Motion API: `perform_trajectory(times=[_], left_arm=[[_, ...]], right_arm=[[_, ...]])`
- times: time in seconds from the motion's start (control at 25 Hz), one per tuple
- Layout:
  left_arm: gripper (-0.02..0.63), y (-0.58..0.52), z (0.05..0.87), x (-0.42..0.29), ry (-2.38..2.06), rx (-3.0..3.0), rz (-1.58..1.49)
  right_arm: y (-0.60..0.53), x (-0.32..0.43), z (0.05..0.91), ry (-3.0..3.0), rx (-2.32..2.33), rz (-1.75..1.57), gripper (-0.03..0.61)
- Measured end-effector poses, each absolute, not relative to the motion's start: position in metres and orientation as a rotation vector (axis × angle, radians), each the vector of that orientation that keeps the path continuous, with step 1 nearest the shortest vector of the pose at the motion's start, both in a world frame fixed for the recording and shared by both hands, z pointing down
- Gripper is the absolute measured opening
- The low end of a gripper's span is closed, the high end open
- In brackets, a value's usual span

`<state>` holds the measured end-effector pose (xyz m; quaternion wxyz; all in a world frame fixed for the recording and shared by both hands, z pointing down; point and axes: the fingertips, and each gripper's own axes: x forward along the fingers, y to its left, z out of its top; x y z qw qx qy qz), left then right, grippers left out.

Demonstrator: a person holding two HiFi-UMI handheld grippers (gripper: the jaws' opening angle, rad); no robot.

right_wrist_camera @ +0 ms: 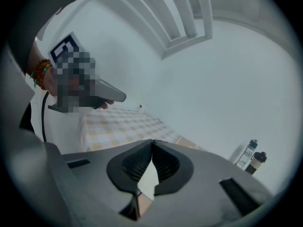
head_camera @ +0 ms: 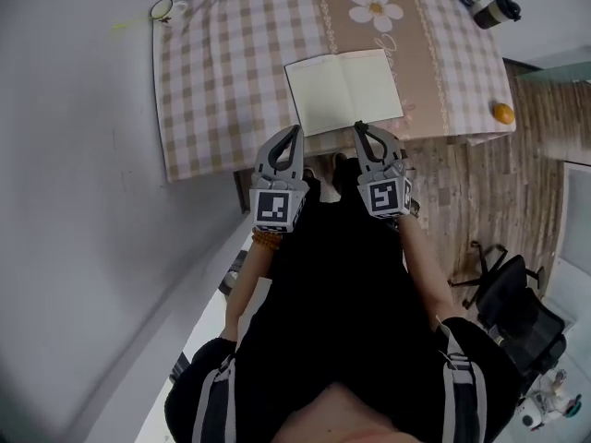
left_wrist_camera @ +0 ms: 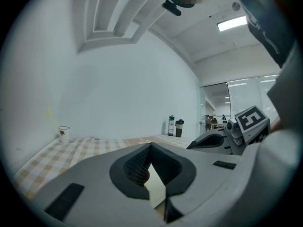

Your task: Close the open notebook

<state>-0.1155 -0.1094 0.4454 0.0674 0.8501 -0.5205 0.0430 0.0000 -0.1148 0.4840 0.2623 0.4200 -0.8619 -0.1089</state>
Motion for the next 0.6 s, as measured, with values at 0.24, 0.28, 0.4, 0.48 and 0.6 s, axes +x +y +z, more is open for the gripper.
perform_trajectory(times=[0.24, 0.28, 0.4, 0.48, 0.6], left_arm=[[0.006, -0.115, 0.454, -0.121, -1.534, 2.601, 0.165], [0.006, -0.117, 0.458, -0.122, -1.537, 2.596, 0.172], [0.006, -0.123, 0.468, -0.123, -1.537, 2.575, 0.181], [0.006, -0.128, 0.469, -0.123, -1.537, 2.580, 0.177], [0.006, -0.131, 0.472, -0.124, -1.538, 2.581, 0.182]], right_arm=[[-0.118, -0.006, 0.512, -2.281, 1.105, -0.286, 0.008], [-0.118, -0.006, 0.517, -2.268, 1.085, -0.296, 0.008], [-0.114, -0.006, 0.533, -2.225, 1.005, -0.344, 0.025], [-0.115, -0.005, 0.544, -2.199, 0.951, -0.385, 0.025], [-0.114, -0.005, 0.565, -2.155, 0.857, -0.435, 0.042]])
